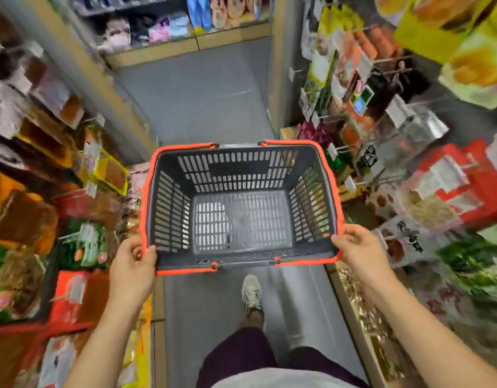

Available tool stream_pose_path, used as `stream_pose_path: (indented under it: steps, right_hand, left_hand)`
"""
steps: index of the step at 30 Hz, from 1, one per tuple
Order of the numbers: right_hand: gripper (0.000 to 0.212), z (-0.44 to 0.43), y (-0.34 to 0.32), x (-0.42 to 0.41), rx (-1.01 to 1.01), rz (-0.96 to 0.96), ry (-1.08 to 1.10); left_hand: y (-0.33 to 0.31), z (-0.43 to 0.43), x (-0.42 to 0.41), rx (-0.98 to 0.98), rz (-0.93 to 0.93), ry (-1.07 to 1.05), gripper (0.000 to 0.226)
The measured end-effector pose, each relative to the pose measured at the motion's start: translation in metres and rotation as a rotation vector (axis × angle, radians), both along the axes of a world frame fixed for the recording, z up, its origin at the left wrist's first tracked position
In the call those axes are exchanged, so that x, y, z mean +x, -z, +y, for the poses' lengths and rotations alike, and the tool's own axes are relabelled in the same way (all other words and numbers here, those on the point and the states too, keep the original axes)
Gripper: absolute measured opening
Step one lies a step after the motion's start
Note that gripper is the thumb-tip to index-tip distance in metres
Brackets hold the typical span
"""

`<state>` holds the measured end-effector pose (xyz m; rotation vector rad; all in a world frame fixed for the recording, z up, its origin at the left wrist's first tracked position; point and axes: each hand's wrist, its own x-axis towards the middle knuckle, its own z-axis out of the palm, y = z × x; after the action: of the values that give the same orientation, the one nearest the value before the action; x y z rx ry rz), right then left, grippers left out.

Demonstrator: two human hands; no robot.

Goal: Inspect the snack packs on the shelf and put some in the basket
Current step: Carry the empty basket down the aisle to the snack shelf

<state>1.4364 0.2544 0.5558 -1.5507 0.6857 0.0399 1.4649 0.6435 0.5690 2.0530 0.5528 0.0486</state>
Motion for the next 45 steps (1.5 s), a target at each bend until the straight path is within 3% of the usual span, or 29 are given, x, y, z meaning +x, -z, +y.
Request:
stream_pose_path:
  steps: [4, 7, 13, 18, 24, 37, 39, 42, 45]
  right_hand:
    - [0.005, 0.001, -0.002, 0.097, -0.078, 0.001, -0.099]
    - [0.013, -0.001, 0.002, 0.16, -0.195, 0.07, -0.114]
    - [0.019, 0.0, 0.025, 0.31, -0.053, 0.08, -0.025]
    - [0.015, 0.006, 0.057, 0.424, 0.013, 0.073, -0.03]
    - [0.023, -0.003, 0.067, 0.517, 0.083, 0.126, 0.018]
    - [0.015, 0.032, 0.113, 0.679, 0.056, 0.221, 0.182]
    - [0.01, 0.038, 0.128, 0.693, 0.08, 0.27, 0.213]
    - [0.008, 0.049, 0.159, 0.705, 0.173, 0.33, 0.334]
    - [0.027, 0.058, 0.202, 0.712, 0.186, 0.372, 0.489]
  left_hand:
    - [-0.009, 0.002, 0.11, 0.033, -0.013, 0.021, 0.01]
    - [-0.018, -0.002, 0.189, 0.037, -0.057, 0.032, 0.008]
    - [-0.022, -0.038, 0.36, -0.25, -0.09, -0.06, 0.01]
    - [0.01, -0.082, 0.471, -0.347, -0.092, -0.206, 0.058]
    - [0.026, -0.09, 0.559, -0.406, 0.046, -0.227, 0.051]
    - [0.09, -0.072, 0.824, -0.201, 0.118, 0.08, 0.052]
    - [0.11, -0.072, 0.853, -0.125, 0.116, 0.156, 0.051]
    - [0.149, -0.075, 0.885, -0.163, 0.181, 0.265, 0.054]
    - [0.201, -0.082, 0.91, -0.179, 0.223, 0.35, 0.057]
